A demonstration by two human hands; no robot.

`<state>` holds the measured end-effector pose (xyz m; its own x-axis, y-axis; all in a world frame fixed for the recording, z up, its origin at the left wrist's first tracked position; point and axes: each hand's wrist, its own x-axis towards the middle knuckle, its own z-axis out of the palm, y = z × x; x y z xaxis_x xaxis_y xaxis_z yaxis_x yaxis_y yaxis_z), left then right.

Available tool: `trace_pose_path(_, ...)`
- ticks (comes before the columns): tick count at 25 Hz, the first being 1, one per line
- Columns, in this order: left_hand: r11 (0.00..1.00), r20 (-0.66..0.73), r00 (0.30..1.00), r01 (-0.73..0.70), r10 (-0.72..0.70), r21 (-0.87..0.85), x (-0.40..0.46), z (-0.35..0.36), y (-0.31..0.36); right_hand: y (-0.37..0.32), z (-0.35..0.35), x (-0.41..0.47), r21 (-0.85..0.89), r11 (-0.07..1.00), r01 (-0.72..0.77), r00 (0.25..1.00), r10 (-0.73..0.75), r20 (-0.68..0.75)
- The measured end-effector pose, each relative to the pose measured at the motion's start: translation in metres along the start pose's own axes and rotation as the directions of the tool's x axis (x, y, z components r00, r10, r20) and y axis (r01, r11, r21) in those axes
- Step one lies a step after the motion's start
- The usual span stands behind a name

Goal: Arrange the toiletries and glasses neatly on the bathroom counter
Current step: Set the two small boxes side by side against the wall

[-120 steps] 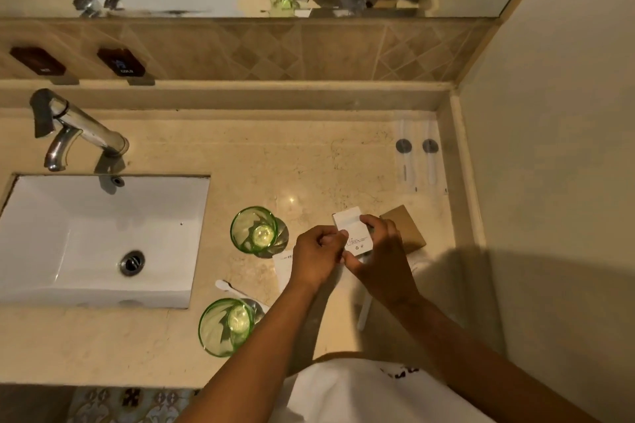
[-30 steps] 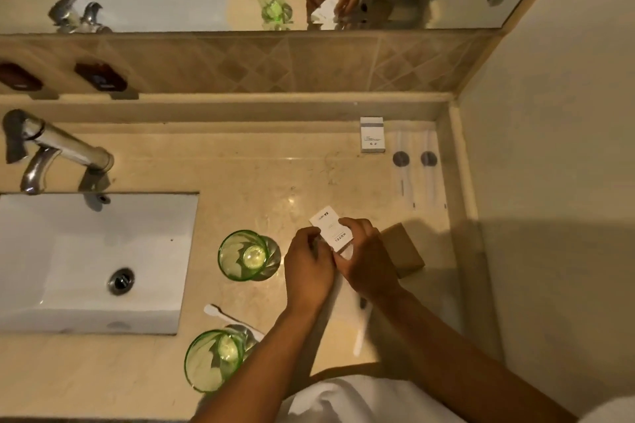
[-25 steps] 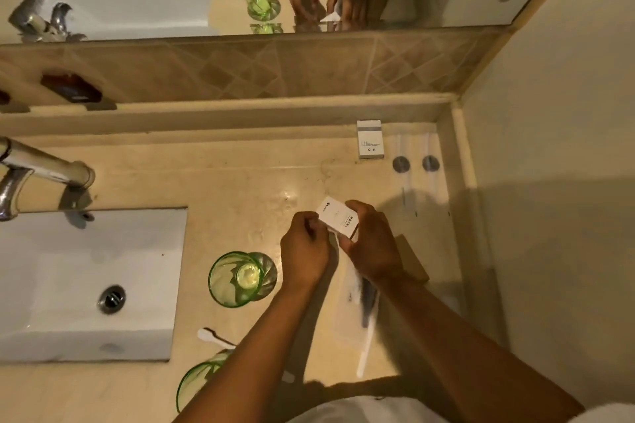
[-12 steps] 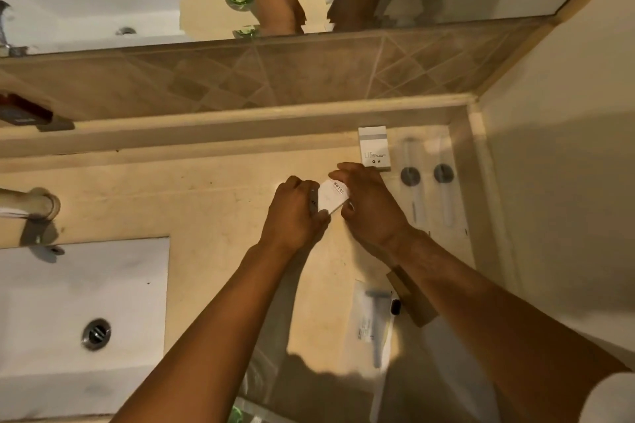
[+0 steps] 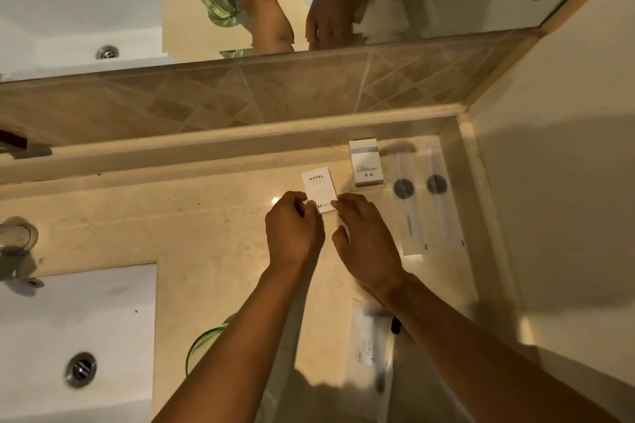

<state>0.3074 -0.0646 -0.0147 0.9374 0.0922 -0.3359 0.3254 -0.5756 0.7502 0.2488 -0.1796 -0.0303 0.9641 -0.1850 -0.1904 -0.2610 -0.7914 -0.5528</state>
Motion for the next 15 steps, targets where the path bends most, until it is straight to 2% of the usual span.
trace_pose_path(2, 0.998, 0.021, 0.998, -0.065, 0.065, -0.001, 0.003, -0.001, 0.003, 0.0, -0.01, 0.007, -0.017, 1.0, -0.009, 1.0, 0.009, -0.016)
trace_pose_path(5, 0.972, 0.058, 0.976, -0.213, 0.209, 0.094, 0.011, -0.004, -0.003, 0.008, -0.021, 0.02, 0.045, 0.998, -0.033, 0.996, 0.037, -0.076)
trace_pose_path(7, 0.918, 0.153, 0.932, -0.353, 0.328, 0.181, 0.016, -0.006, -0.011, 0.018, -0.026, 0.031, 0.09, 0.993, -0.082, 0.984, 0.095, -0.152)
trace_pose_path(9, 0.862, 0.256, 0.887, -0.444, 0.385, 0.245, 0.02, -0.006, -0.019, 0.026, -0.029, 0.04, 0.073, 0.989, -0.13, 0.975, 0.141, -0.171)
trace_pose_path(12, 0.837, 0.263, 0.87, -0.48, 0.417, 0.263, 0.023, 0.001, -0.024, 0.034, -0.031, 0.05, 0.039, 0.986, -0.16, 0.979, 0.163, -0.122)
trace_pose_path(15, 0.836, 0.218, 0.879, -0.473, 0.425, 0.277, 0.032, 0.01, -0.019, 0.038, -0.029, 0.055, 0.103, 0.981, -0.163, 0.982, 0.171, -0.079)
